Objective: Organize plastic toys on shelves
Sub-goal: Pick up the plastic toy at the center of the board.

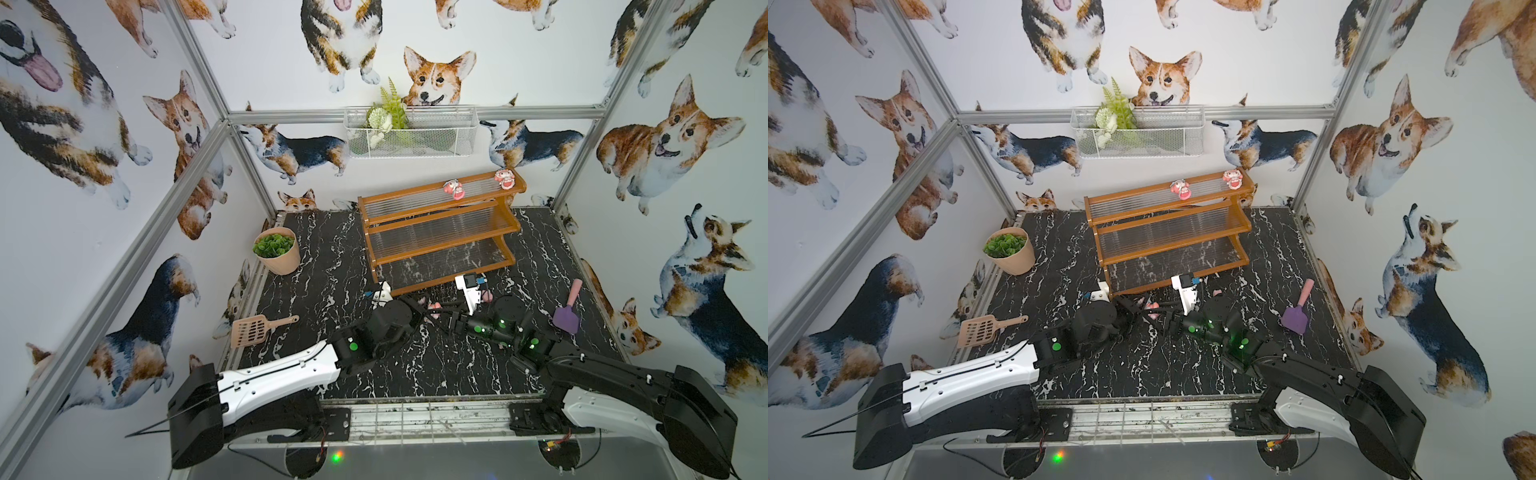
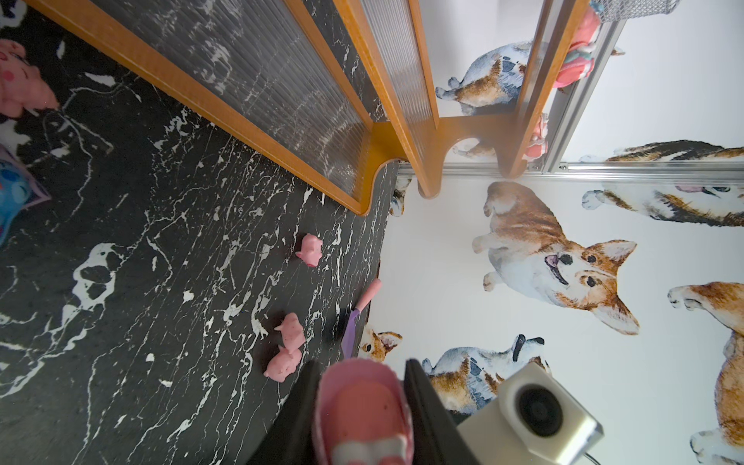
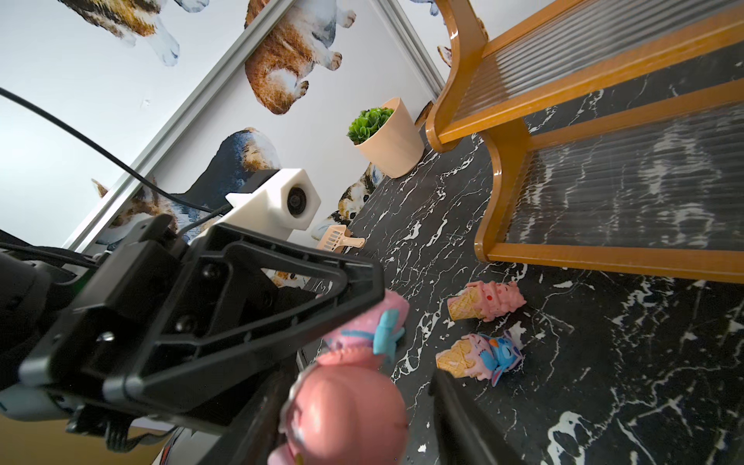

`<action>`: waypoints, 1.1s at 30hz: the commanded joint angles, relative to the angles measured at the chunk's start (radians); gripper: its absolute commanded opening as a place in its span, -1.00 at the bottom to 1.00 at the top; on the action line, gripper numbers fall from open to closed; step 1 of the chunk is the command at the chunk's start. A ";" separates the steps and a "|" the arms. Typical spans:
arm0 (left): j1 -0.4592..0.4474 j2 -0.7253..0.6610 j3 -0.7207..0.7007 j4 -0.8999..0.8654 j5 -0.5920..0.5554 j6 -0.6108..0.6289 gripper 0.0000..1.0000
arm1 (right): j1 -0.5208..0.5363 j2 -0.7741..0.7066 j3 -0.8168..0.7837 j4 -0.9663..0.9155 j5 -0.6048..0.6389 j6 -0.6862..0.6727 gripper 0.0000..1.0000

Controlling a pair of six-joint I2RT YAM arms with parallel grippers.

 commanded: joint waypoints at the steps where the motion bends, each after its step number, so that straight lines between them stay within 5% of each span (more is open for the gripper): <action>1: -0.001 -0.011 0.002 0.001 -0.024 -0.007 -0.44 | 0.012 0.012 0.017 0.013 0.025 -0.014 0.07; 9: -0.002 -0.045 -0.031 0.010 -0.032 -0.017 -0.34 | 0.027 0.049 0.045 -0.009 0.042 -0.001 -0.35; 14: 0.001 -0.091 -0.057 0.031 -0.036 0.023 0.33 | 0.024 0.041 0.056 -0.041 0.030 0.002 -0.53; 19: 0.028 -0.203 -0.085 0.002 -0.066 0.184 0.59 | -0.079 -0.009 0.076 -0.139 -0.119 0.034 -0.53; 21: 0.060 -0.269 -0.081 -0.045 -0.087 0.358 0.65 | -0.159 -0.035 0.094 -0.217 -0.228 0.043 -0.53; 24: 0.097 -0.329 -0.063 -0.080 -0.085 0.824 0.92 | -0.293 -0.066 0.160 -0.422 -0.387 0.016 -0.52; 28: 0.097 -0.336 -0.171 0.088 0.161 1.474 0.98 | -0.426 -0.074 0.262 -0.675 -0.546 -0.043 -0.52; 33: 0.087 -0.167 -0.309 0.397 0.390 1.952 0.99 | -0.479 -0.067 0.376 -0.952 -0.600 -0.156 -0.52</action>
